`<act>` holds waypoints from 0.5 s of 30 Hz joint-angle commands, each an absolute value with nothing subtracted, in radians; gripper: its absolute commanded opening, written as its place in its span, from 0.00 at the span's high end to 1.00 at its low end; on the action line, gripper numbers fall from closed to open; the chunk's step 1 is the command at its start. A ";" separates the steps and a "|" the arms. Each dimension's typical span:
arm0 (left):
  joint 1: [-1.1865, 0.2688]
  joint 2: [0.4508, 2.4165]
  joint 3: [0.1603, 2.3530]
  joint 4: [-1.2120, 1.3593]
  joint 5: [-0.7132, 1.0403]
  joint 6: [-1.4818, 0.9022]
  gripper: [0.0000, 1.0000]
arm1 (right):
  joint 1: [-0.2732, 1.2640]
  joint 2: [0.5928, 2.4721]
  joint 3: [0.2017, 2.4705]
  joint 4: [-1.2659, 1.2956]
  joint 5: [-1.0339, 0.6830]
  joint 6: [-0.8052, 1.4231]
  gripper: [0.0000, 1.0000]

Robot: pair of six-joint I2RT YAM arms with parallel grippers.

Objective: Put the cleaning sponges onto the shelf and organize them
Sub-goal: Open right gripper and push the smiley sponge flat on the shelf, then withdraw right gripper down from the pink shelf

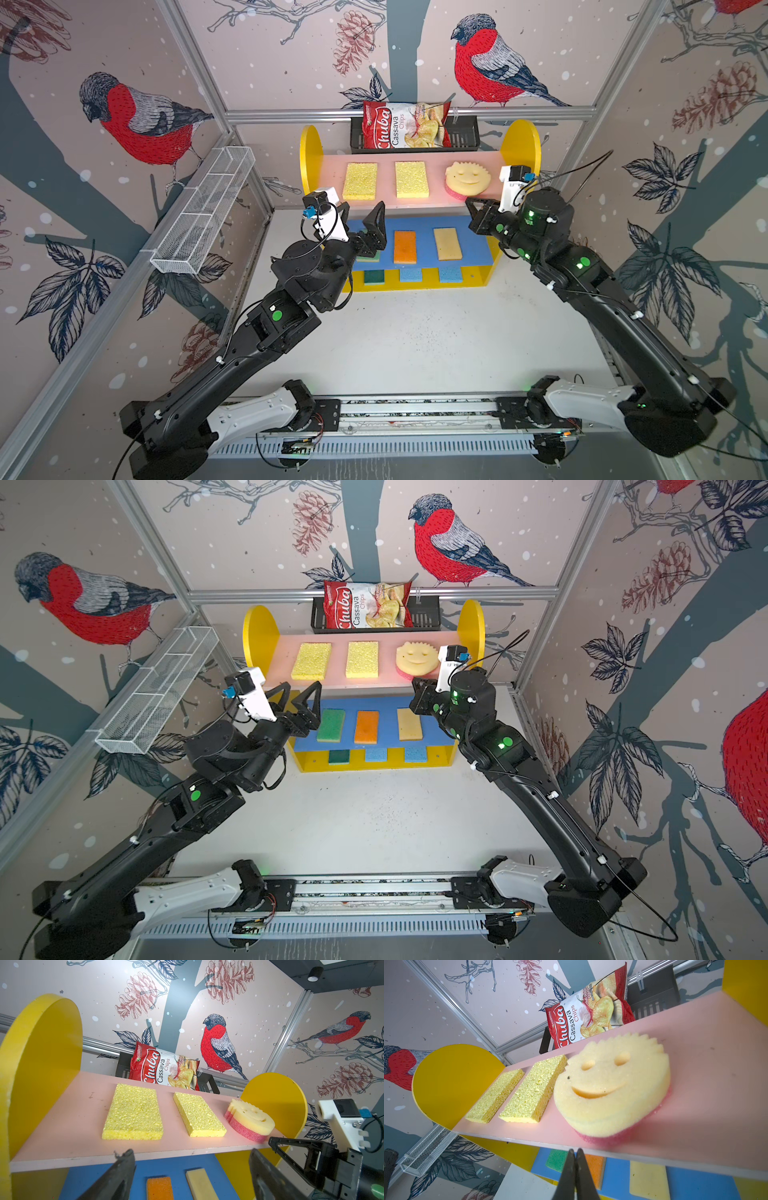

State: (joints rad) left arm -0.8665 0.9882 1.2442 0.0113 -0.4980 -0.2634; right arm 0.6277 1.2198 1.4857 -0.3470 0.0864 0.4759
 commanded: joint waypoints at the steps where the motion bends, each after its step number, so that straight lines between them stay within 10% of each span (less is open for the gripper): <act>1: -0.867 0.989 1.250 0.032 -0.495 -0.261 0.15 | 0.619 1.234 1.506 -0.314 0.099 0.458 1.00; 15: -0.867 0.999 1.252 0.038 -0.498 -0.254 0.15 | 0.576 1.280 1.522 -0.300 0.055 0.466 1.00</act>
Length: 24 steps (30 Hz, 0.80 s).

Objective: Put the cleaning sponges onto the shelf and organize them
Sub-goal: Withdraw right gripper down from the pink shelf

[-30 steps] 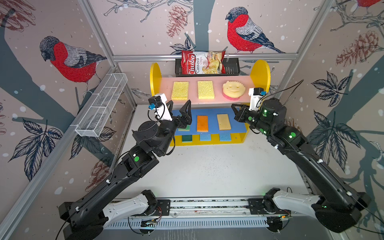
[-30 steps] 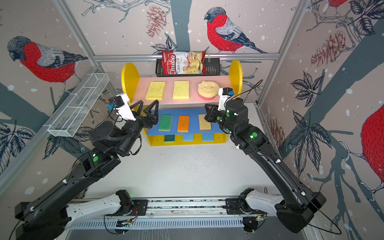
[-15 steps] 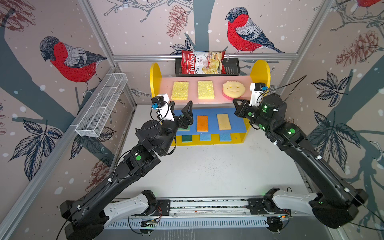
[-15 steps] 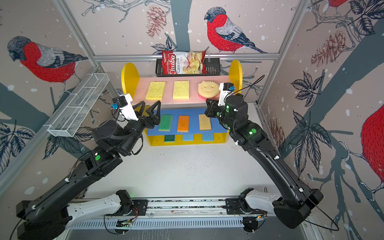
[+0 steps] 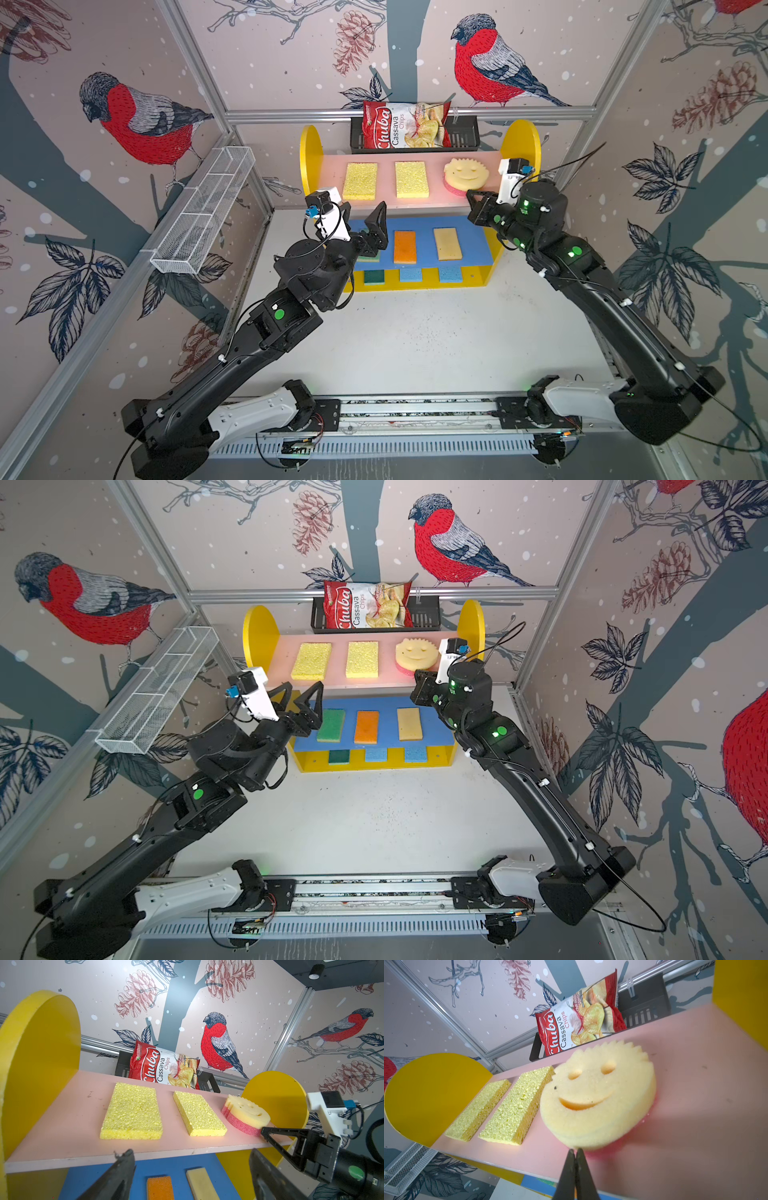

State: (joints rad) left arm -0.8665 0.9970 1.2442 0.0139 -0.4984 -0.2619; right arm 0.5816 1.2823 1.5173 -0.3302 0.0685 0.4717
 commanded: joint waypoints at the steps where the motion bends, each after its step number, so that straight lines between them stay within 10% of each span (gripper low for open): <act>1: -0.866 1.000 1.253 0.038 -0.498 -0.252 0.15 | 0.575 1.279 1.521 -0.298 0.052 0.466 1.00; 24: -0.866 1.000 1.261 0.037 -0.518 -0.245 0.15 | 0.602 1.213 1.491 -0.314 -0.024 0.497 1.00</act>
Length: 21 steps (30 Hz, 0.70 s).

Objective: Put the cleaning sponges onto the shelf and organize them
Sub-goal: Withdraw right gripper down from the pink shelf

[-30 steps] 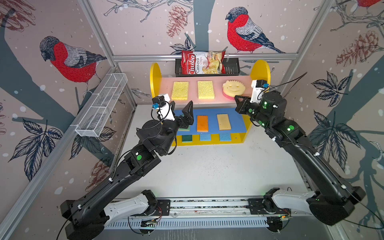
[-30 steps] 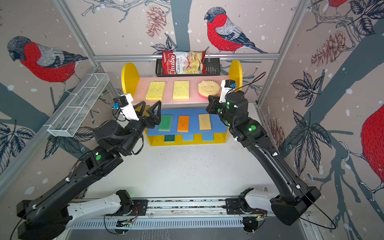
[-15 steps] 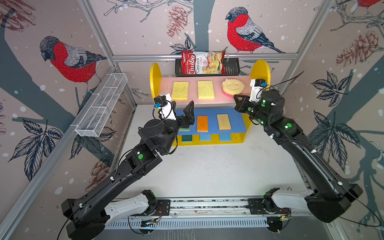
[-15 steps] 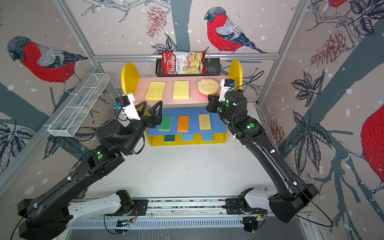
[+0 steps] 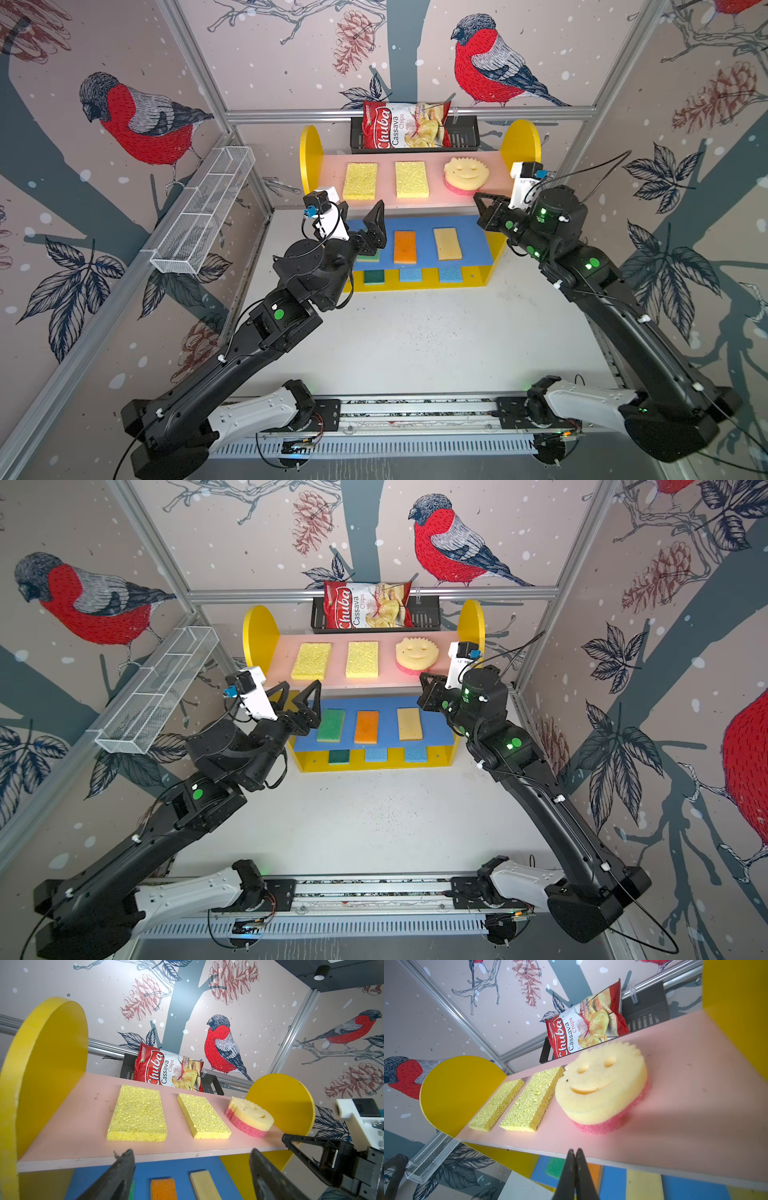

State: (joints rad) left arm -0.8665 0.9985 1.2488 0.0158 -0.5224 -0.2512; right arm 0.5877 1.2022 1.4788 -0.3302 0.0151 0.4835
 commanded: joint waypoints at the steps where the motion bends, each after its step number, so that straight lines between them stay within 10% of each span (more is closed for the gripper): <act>1: -0.866 0.999 1.263 0.033 -0.520 -0.246 0.15 | 0.609 1.215 1.494 -0.312 -0.028 0.497 1.00; 21: -0.866 0.975 1.280 -0.046 -0.716 -0.215 0.19 | 0.696 1.286 1.540 -0.323 -0.029 0.481 1.00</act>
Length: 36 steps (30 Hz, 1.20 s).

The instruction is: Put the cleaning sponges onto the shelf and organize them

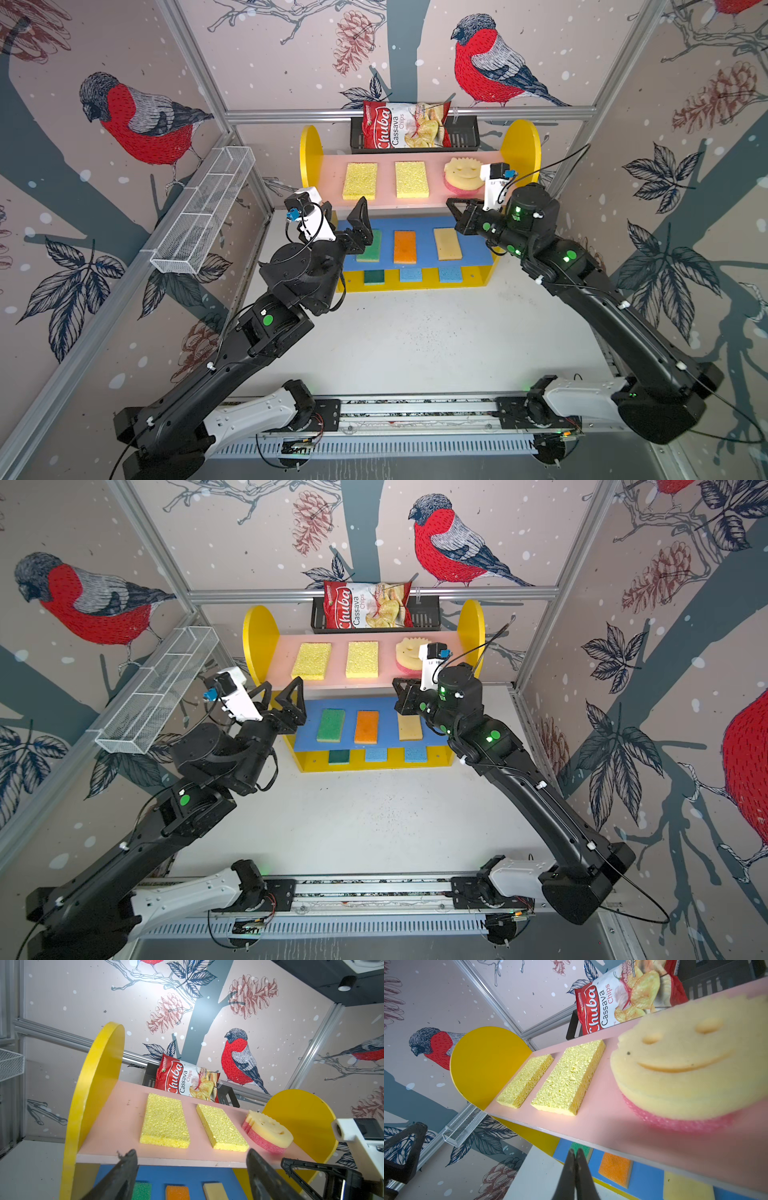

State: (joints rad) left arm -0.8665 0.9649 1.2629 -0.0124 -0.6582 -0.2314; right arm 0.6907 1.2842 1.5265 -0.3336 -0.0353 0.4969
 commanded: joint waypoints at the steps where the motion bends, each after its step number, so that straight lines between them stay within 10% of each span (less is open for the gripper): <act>1: -0.867 0.980 1.284 -0.057 -0.721 -0.217 0.19 | 0.698 1.286 1.541 -0.322 -0.026 0.479 1.00; 11: -0.865 0.970 1.258 -0.072 -0.744 -0.238 0.20 | 0.728 1.293 1.545 -0.317 -0.031 0.459 0.91; 15: -0.865 0.890 1.130 0.034 -0.790 -0.229 0.14 | 0.732 1.258 1.474 -0.268 0.007 0.418 0.38; 16: -0.864 0.863 1.078 0.091 -0.807 -0.209 0.13 | 0.731 1.232 1.445 -0.255 0.040 0.403 0.06; 17: -0.864 0.840 1.036 0.141 -0.823 -0.187 0.11 | 0.730 1.216 1.424 -0.242 0.069 0.385 0.00; 36: -0.836 0.755 0.686 0.409 -0.959 -0.070 0.02 | 0.695 0.861 0.960 -0.004 0.376 0.247 0.01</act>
